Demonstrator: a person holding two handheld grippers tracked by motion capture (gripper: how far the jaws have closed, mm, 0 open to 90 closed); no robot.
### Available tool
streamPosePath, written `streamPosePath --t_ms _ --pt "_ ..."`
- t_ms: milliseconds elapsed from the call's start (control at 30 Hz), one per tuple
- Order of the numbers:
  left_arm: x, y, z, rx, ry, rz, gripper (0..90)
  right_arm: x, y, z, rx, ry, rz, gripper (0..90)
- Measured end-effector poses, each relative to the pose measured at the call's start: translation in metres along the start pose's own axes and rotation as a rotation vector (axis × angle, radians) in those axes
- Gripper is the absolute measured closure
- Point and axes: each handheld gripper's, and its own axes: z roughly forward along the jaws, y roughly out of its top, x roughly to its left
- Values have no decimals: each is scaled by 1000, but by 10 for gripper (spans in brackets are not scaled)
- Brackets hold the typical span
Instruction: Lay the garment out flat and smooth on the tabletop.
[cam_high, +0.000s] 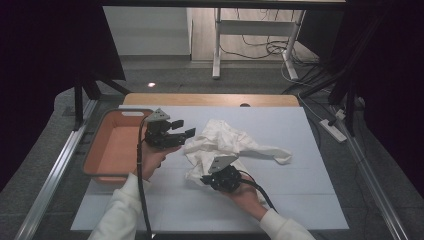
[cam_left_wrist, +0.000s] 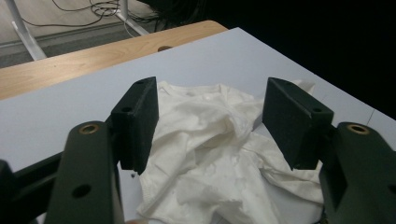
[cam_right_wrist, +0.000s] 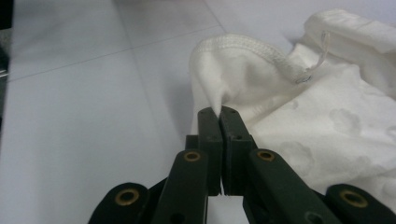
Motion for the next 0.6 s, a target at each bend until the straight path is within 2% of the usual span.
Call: streamPosePath --t_ms 167,400,600 --pt "1 0 0 0 -1 -2 365 9 -3 -13 -11 16 -6 882" --pt "0 0 0 1 0 0 365 12 -11 -33 -31 22 -1 882" --pt "-1 -1 2 9 0 4 364 17 -18 -40 -24 28 2 882"
